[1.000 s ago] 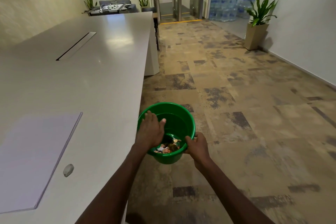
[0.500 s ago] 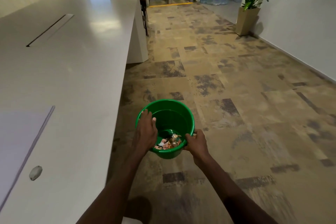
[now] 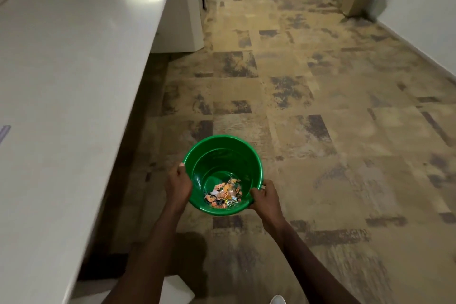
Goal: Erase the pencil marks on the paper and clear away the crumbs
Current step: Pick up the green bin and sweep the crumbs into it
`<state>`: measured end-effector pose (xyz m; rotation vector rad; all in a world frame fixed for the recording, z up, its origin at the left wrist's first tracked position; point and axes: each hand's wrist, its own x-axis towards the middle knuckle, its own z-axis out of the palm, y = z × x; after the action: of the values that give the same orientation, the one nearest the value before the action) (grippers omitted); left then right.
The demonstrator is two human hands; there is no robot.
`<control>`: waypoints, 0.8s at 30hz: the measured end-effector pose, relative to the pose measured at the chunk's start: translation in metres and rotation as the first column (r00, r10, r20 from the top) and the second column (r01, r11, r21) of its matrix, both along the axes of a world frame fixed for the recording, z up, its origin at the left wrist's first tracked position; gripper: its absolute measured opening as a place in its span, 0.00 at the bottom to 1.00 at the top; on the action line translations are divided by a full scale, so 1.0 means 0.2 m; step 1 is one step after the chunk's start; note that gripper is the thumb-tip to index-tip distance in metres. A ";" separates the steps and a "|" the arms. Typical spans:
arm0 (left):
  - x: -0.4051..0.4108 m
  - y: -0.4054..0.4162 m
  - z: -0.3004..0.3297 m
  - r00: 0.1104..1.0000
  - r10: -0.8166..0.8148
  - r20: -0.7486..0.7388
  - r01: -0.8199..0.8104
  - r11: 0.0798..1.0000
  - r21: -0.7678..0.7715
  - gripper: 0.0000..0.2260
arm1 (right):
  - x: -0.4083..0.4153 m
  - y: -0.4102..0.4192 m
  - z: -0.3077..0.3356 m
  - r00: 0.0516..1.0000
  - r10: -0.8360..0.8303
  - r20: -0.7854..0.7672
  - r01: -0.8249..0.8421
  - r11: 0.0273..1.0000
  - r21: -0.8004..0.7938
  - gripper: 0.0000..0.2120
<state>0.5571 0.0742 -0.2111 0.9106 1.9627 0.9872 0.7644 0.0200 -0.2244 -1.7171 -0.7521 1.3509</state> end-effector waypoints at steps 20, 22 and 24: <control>0.05 0.28 -1.55 0.985 0.099 0.144 -0.056 0.959 -0.277 0.17 | 0.17 0.43 -1.65 0.981 0.181 0.072 -0.168 0.973 -0.159 0.10; 0.01 0.29 -1.73 0.986 0.104 0.132 -0.060 0.952 -0.301 0.19 | 0.16 0.45 -1.82 0.976 0.202 0.082 -0.186 0.968 -0.172 0.11; -0.03 0.29 -1.93 0.987 0.097 0.129 -0.051 0.945 -0.322 0.23 | 0.14 0.47 -2.00 0.970 0.228 0.088 -0.210 0.961 -0.180 0.12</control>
<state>0.5515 0.1324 -0.5961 0.5735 1.9707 0.7252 0.7923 0.1145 -0.6251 -1.8973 -0.9351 1.5179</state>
